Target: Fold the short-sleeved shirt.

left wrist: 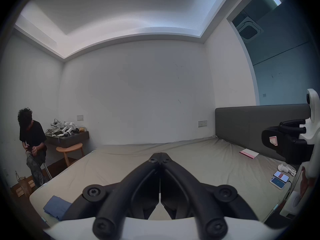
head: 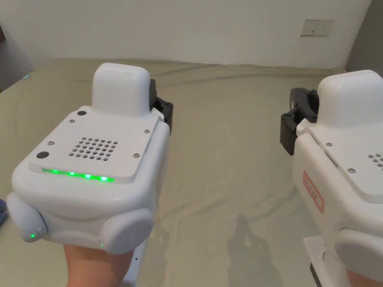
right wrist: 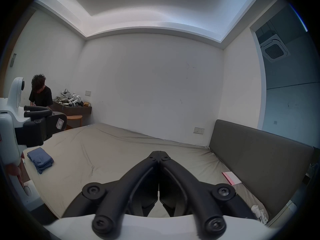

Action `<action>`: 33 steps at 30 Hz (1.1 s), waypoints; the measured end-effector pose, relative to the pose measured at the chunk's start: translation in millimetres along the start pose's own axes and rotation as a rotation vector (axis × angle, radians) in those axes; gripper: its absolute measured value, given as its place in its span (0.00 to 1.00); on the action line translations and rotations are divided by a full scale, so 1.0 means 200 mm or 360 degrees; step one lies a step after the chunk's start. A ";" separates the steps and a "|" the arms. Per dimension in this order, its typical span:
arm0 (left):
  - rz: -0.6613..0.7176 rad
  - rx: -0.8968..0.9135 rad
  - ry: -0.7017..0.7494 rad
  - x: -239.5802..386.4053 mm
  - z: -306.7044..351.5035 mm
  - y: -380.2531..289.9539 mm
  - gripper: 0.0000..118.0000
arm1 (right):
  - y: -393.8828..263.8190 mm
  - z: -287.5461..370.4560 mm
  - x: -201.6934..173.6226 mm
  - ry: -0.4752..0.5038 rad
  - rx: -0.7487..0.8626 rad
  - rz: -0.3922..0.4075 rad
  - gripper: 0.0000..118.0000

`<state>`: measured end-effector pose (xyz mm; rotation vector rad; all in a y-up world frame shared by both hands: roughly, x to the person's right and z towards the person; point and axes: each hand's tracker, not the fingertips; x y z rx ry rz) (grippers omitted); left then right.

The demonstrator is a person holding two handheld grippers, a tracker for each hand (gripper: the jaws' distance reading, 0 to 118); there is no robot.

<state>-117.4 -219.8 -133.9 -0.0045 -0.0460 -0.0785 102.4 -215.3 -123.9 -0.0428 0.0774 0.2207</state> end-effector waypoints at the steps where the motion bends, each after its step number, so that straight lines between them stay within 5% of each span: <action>1: -0.0006 -0.0005 0.0002 0.02 0.01 -0.01 0.00 | -0.01 0.00 0.00 -0.0002 0.0002 0.0003 0.01; 8: -0.0087 0.0044 0.0155 0.08 0.07 -0.03 0.00 | -0.06 0.01 -0.01 0.0004 -0.0020 -0.0031 0.01; 33: -0.0123 0.0082 0.0142 0.05 0.11 -0.02 0.00 | -0.05 0.05 -0.06 -0.0001 0.0008 0.0012 0.01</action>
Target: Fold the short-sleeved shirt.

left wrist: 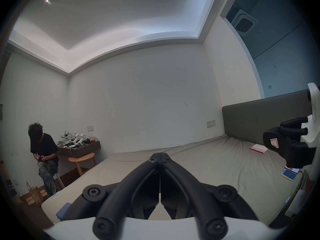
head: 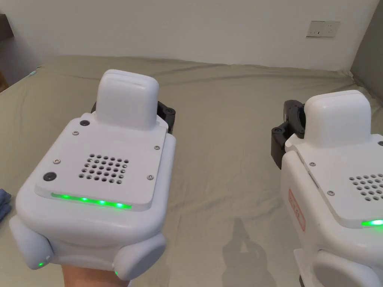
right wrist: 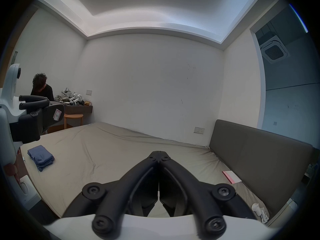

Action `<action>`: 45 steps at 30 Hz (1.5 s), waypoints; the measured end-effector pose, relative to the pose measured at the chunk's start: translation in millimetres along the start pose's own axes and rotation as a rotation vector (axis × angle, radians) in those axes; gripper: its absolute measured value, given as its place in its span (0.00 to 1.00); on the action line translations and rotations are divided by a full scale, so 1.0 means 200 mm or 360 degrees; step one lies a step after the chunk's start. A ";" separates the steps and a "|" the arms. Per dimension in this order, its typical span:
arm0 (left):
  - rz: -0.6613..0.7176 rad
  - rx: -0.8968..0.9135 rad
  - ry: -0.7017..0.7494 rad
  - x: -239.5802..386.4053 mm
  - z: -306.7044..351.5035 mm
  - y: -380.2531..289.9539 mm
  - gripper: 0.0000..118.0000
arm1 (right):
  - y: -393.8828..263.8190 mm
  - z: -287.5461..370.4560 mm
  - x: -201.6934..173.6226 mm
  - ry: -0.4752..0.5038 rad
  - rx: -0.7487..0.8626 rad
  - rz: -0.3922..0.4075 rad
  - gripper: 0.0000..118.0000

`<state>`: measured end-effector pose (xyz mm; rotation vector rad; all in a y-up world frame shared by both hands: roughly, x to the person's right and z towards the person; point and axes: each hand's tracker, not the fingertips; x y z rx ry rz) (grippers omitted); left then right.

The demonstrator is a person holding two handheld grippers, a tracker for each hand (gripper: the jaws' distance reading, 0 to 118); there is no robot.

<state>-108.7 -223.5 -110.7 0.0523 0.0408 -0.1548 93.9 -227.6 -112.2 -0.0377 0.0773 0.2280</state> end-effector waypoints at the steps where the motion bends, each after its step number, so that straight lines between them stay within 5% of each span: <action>1: 0.0004 -0.0002 -0.0003 0.00 0.00 0.00 0.00 | 0.00 0.00 0.00 0.0000 0.0002 0.0000 0.01; 3: 0.0008 -0.0010 0.0000 0.00 0.00 -0.01 0.00 | 0.00 -0.01 -0.01 -0.0004 0.0001 0.0005 0.07; 5: 0.0018 -0.0009 -0.0003 0.00 0.00 -0.01 0.00 | 0.00 -0.01 -0.01 -0.0020 0.0007 0.0002 0.57; 6: 0.0022 -0.0007 -0.0007 0.00 -0.01 -0.02 0.10 | 0.00 -0.01 -0.01 -0.0019 0.0011 -0.0002 0.81; 9: 0.0004 -0.0025 -0.0016 0.00 -0.03 -0.03 0.25 | -0.01 -0.02 0.00 0.0003 0.0021 -0.0030 0.95; 10: -0.0001 -0.0050 -0.0040 -0.01 -0.04 -0.04 0.51 | -0.01 -0.01 0.00 -0.0004 0.0045 -0.0031 0.98; 15: 0.0026 -0.0097 -0.0043 -0.01 -0.06 -0.07 1.00 | 0.01 -0.04 -0.02 -0.0045 -0.0044 -0.0002 0.98; 18: 0.0052 -0.0085 -0.0046 -0.02 -0.05 -0.07 1.00 | 0.03 -0.05 0.00 0.0089 -0.0165 -0.0133 0.98; 22: 0.0072 -0.0090 -0.0036 -0.03 -0.05 -0.06 1.00 | 0.07 -0.06 -0.01 -0.0025 -0.0342 -0.0248 0.98; 31: 0.0053 -0.0088 -0.0032 -0.03 -0.05 -0.06 1.00 | 0.10 -0.09 0.03 0.0032 -0.0471 -0.0413 0.98; 45: 0.0037 -0.0097 -0.0044 0.00 -0.07 -0.07 1.00 | 0.04 -0.13 0.05 0.0046 -0.0528 -0.0396 0.98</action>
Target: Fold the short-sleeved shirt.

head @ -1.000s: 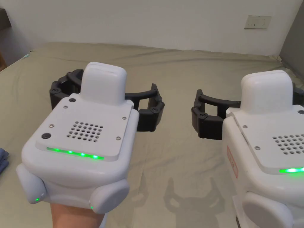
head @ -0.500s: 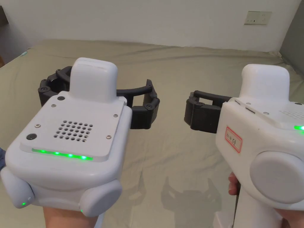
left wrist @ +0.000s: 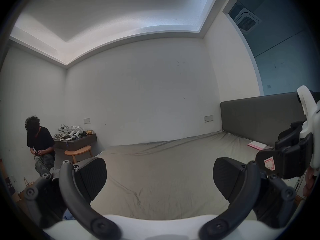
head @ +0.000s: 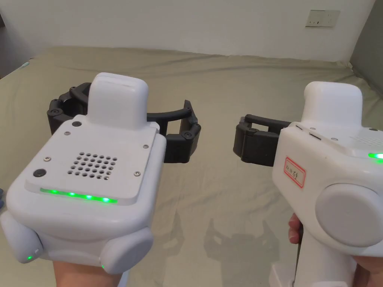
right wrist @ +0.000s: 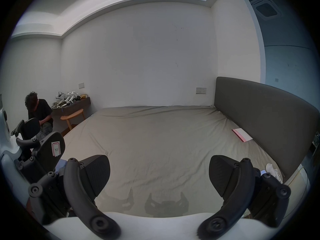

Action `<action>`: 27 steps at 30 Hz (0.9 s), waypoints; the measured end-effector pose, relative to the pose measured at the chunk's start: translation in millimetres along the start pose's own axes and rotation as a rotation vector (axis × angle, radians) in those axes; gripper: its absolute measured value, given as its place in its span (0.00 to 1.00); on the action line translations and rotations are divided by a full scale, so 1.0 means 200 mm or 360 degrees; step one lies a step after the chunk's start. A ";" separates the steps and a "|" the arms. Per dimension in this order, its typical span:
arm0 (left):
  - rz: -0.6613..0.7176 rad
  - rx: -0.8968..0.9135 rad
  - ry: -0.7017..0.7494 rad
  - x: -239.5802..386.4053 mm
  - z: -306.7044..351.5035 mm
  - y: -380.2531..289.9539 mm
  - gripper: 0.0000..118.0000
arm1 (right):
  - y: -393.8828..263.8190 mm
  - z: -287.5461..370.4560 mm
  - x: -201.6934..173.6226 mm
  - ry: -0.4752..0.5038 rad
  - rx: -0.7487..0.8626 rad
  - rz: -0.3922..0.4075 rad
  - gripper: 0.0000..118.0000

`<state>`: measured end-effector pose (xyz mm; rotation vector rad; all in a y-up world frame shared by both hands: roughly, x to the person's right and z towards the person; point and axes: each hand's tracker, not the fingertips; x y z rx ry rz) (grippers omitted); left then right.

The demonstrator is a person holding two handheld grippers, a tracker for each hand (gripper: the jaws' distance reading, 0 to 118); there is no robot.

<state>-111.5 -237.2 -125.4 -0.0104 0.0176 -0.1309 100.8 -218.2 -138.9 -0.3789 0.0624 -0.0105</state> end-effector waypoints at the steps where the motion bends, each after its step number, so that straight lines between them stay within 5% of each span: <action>1: -0.0007 -0.0002 -0.0001 0.00 0.00 0.00 1.00 | 0.00 -0.01 0.00 0.0007 -0.0005 -0.0005 0.98; 11: -0.0019 -0.0028 -0.0002 0.02 -0.03 -0.02 1.00 | 0.02 -0.08 0.06 -0.0011 -0.0106 -0.0113 0.98; 17: -0.0016 -0.0007 0.0013 0.03 -0.04 -0.01 1.00 | -0.11 -0.09 0.03 -0.0148 0.0306 0.0334 0.98; 27: -0.0029 -0.0022 0.0030 0.05 -0.09 -0.05 1.00 | -0.14 -0.13 0.01 -0.0118 0.0338 0.0324 0.98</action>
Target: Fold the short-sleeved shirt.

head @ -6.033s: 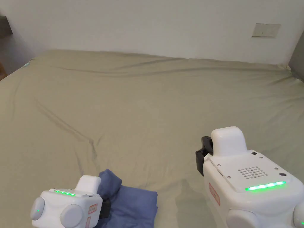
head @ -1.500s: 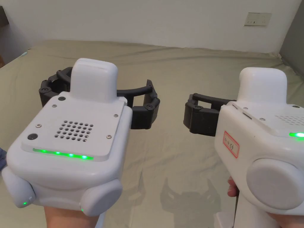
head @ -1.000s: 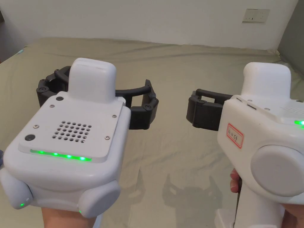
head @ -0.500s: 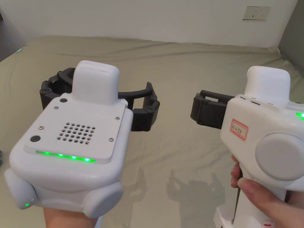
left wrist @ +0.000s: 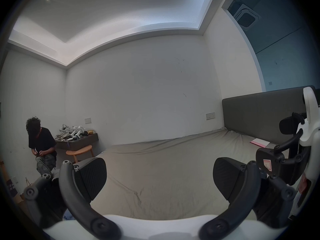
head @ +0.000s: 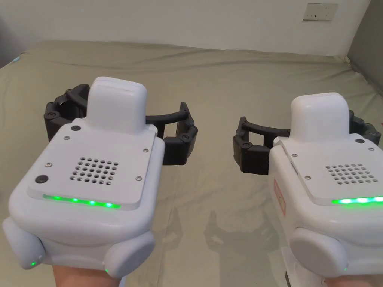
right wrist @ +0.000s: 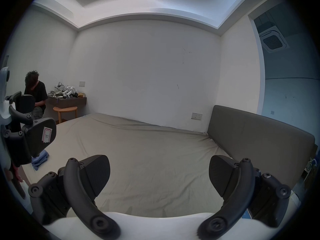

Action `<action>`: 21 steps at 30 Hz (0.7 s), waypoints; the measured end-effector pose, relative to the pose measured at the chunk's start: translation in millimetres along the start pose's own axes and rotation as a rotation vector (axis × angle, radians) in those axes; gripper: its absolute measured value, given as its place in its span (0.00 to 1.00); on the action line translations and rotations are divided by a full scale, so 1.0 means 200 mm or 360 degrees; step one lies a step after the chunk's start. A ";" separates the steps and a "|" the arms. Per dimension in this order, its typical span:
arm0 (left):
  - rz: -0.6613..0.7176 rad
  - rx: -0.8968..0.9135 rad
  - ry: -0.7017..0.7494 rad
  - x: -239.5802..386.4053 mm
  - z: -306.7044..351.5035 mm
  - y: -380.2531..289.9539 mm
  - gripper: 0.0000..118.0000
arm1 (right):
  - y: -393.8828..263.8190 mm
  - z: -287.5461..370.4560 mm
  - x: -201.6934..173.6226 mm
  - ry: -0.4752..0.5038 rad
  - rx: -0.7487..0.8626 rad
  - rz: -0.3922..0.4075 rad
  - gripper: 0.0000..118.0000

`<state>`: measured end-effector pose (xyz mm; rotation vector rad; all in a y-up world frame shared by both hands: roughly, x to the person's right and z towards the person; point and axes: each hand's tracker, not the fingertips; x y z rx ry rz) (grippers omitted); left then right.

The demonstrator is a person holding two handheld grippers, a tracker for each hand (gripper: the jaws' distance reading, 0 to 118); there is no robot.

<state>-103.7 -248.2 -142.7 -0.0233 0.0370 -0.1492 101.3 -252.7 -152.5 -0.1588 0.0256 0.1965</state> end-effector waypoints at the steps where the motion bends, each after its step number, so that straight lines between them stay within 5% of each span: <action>1: -0.0001 -0.0003 0.0003 0.00 -0.01 0.00 1.00 | 0.00 0.00 0.00 0.0004 0.0006 0.0002 0.98; 21: -0.0014 -0.0095 -0.0003 0.01 -0.29 -0.11 1.00 | -0.07 -0.27 -0.02 0.0043 0.0013 -0.0022 0.98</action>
